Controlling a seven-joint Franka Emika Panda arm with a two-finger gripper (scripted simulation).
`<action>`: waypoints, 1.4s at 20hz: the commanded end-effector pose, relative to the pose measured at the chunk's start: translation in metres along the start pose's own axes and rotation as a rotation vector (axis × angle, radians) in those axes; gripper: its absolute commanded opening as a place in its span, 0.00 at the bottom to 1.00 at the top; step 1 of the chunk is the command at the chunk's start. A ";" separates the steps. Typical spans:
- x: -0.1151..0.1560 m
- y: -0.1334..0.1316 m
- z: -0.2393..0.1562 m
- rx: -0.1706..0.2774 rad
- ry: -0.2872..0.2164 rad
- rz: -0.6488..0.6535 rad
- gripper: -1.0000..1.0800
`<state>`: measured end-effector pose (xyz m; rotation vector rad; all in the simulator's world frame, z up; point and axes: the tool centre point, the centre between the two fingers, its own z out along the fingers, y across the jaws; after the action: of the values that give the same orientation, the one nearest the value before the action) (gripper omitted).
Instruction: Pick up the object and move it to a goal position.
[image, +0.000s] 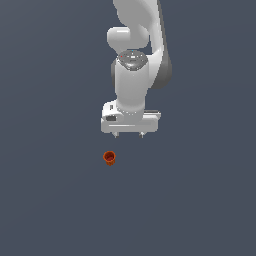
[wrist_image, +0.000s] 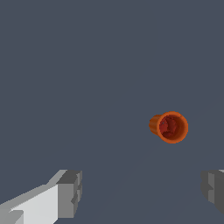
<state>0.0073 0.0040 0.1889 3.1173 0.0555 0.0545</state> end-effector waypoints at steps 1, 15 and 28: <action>0.000 0.000 0.000 0.000 0.000 0.000 0.96; 0.006 -0.008 -0.018 0.007 0.045 0.011 0.96; 0.012 0.011 0.006 0.002 0.028 -0.130 0.96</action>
<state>0.0192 -0.0030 0.1883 3.1099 0.2208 0.1015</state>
